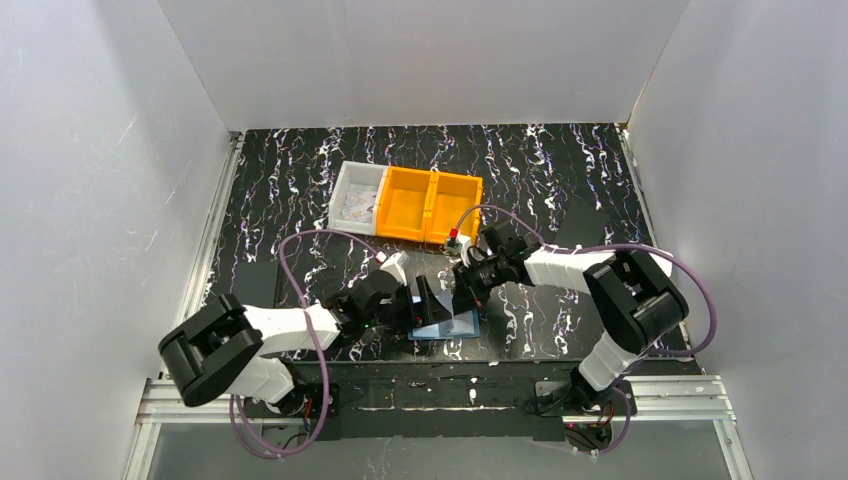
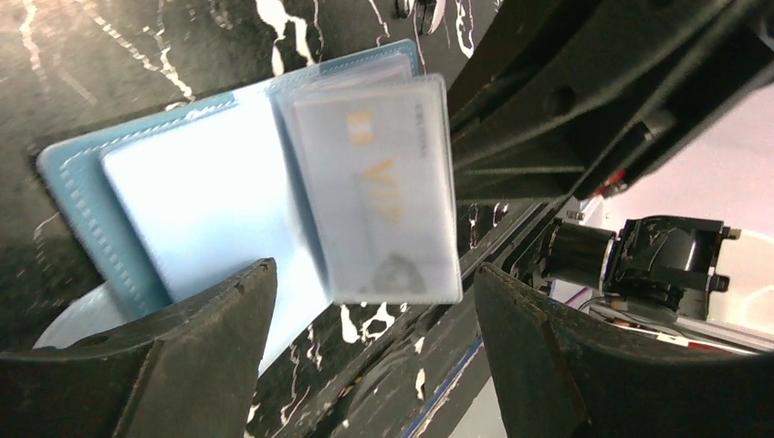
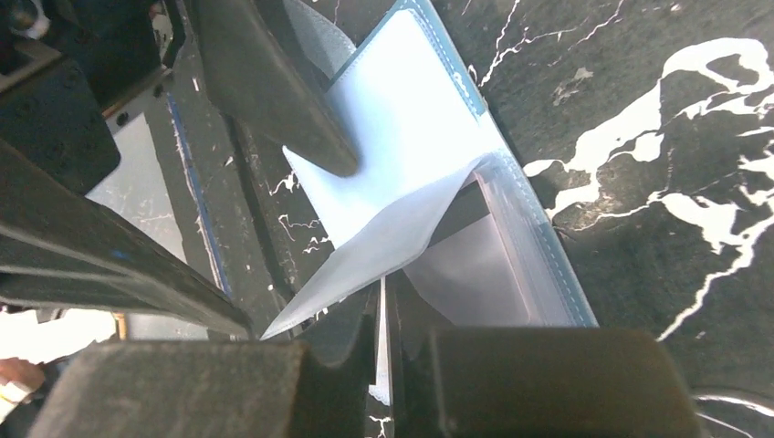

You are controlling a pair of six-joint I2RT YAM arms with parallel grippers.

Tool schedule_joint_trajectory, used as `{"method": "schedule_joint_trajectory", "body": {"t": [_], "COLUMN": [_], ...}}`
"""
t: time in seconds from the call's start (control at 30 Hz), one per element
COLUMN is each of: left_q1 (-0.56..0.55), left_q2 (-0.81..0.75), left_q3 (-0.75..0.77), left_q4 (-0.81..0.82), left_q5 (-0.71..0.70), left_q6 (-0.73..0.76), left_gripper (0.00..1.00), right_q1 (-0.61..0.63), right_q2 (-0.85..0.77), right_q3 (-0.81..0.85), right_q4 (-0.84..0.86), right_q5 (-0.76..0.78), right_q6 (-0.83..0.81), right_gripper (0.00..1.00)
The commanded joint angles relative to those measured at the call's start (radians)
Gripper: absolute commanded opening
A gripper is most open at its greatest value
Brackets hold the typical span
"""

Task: Take the credit cards out of the card holder
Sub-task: Remove the credit card from the card holder.

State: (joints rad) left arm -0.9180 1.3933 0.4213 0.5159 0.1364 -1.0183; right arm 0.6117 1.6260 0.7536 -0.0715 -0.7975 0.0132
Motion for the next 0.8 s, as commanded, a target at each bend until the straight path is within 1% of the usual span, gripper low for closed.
{"method": "schedule_joint_trajectory", "body": {"t": [0.0,0.13,0.17,0.2,0.23,0.33,0.37,0.43,0.47,0.5,0.57,0.63,0.77], "left_q1": [0.010,0.011,0.011,0.013,0.018,0.026,0.027,0.030,0.029,0.031,0.035,0.039,0.043], "left_q2": [-0.123,-0.213,-0.277,-0.327,-0.371,-0.415,-0.424,-0.427,-0.420,-0.399,-0.359,-0.347,-0.338], "left_q3": [-0.061,-0.095,-0.100,-0.102,-0.107,-0.138,-0.151,-0.159,-0.154,-0.140,-0.112,-0.103,-0.094], "left_q4": [-0.054,-0.100,-0.154,-0.196,-0.228,-0.240,-0.240,-0.240,-0.240,-0.239,-0.238,-0.237,-0.230], "left_q5": [-0.052,-0.076,-0.100,-0.113,-0.116,-0.118,-0.123,-0.149,-0.153,-0.148,-0.136,-0.136,-0.136], "left_q6": [0.059,0.098,0.121,0.140,0.152,0.137,0.123,0.108,0.106,0.108,0.112,0.115,0.122], "left_gripper": [0.78,0.77,0.76,0.76,0.76,0.75,0.73,0.68,0.68,0.67,0.61,0.56,0.54], "right_q1": [0.001,0.009,0.036,0.068,0.106,0.111,0.110,0.083,0.068,0.051,0.043,0.043,0.043], "right_q2": [0.033,0.077,0.095,0.104,0.124,0.132,0.109,0.053,0.047,0.054,0.088,0.101,0.117], "right_q3": [0.046,0.095,0.123,0.139,0.159,0.180,0.178,0.159,0.148,0.144,0.153,0.157,0.161], "right_q4": [0.057,0.090,0.087,0.075,0.012,-0.038,-0.055,-0.089,-0.096,-0.121,-0.148,-0.154,-0.161], "right_q5": [-0.088,-0.158,-0.167,-0.142,-0.113,-0.079,-0.061,-0.033,-0.041,-0.049,-0.064,-0.063,-0.035], "right_q6": [0.063,0.099,0.090,0.067,0.034,-0.009,-0.040,-0.101,-0.125,-0.155,-0.174,-0.178,-0.179], "right_gripper": [0.15,0.15,0.15,0.16,0.16,0.19,0.20,0.28,0.30,0.30,0.30,0.30,0.30]}}
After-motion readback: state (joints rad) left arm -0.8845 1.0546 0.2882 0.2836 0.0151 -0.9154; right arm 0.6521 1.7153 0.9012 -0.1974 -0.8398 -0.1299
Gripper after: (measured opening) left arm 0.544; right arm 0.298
